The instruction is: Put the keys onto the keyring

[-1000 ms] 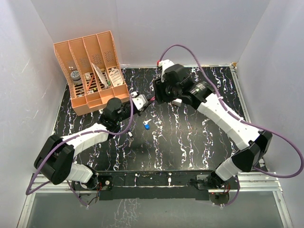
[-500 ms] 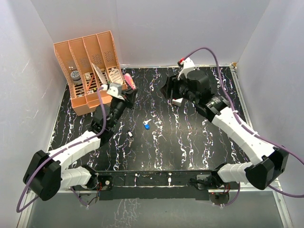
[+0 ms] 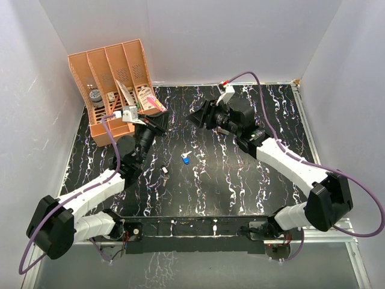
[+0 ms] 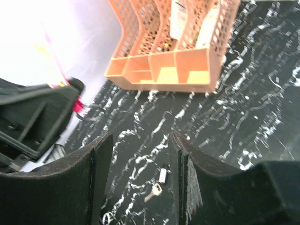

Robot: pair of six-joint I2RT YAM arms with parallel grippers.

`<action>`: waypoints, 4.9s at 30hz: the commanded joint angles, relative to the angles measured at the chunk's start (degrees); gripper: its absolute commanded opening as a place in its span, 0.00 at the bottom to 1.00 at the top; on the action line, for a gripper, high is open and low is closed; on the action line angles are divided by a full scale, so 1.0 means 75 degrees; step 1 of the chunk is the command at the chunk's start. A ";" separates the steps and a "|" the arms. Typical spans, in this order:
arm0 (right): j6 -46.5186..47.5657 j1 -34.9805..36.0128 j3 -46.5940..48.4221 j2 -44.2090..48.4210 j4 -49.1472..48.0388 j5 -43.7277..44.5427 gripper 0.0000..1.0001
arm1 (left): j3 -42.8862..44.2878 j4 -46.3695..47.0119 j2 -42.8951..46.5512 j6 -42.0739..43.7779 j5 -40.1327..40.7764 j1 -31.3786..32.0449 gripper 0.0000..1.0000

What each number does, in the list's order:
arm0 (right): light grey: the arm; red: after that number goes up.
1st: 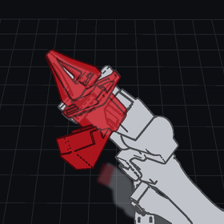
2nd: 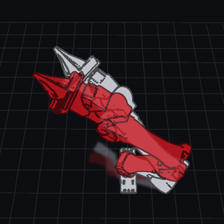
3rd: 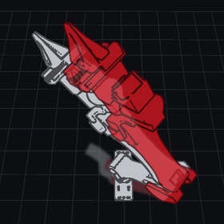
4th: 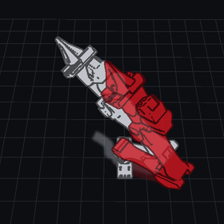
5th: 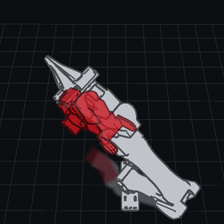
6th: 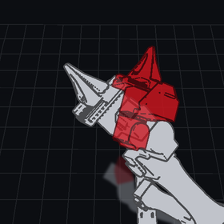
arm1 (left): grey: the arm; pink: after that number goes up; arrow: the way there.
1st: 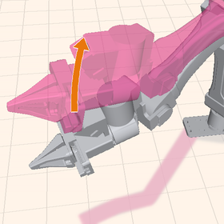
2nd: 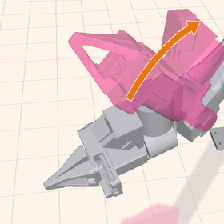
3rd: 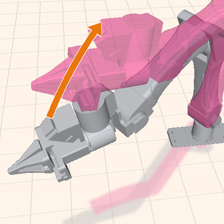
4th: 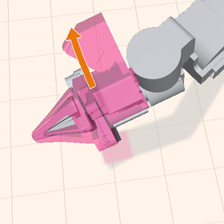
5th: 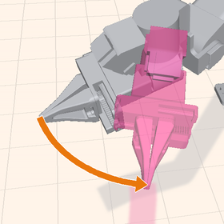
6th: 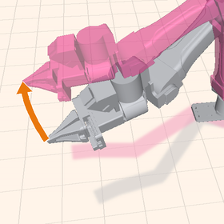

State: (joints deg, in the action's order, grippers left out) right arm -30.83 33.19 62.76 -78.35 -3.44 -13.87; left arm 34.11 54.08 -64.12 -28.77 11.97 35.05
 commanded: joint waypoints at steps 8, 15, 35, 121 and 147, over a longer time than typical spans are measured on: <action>-0.0901 -0.0034 -0.0047 -0.0448 -0.2292 -0.0974 0.47 | 0.0492 -0.0088 -0.0047 -0.1195 -0.0343 0.0026 0.00; -0.1163 -0.0039 -0.0328 -0.0595 -0.2853 -0.1139 0.47 | 0.0487 0.0368 -0.0333 -0.1600 -0.0497 0.0026 0.00; -0.1643 -0.0037 -0.0789 -0.0894 -0.3878 -0.1323 0.39 | 0.0537 0.0981 -0.0764 -0.2160 -0.0553 0.0027 0.00; 0.0648 -0.0066 -0.0810 0.0354 -0.0907 -0.0043 0.41 | -0.0971 0.1078 -0.0335 -0.3596 0.2946 0.0033 0.00; 0.1251 0.0092 -0.1288 0.0225 0.0336 -0.0622 0.54 | -0.0974 0.0191 0.0218 -0.4191 0.3010 0.0038 0.00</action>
State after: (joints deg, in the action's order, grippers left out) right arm -23.18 33.01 53.41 -75.55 -0.01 -16.58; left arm 25.91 55.05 -63.70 -60.05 34.83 35.07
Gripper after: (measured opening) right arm 0.532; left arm 0.062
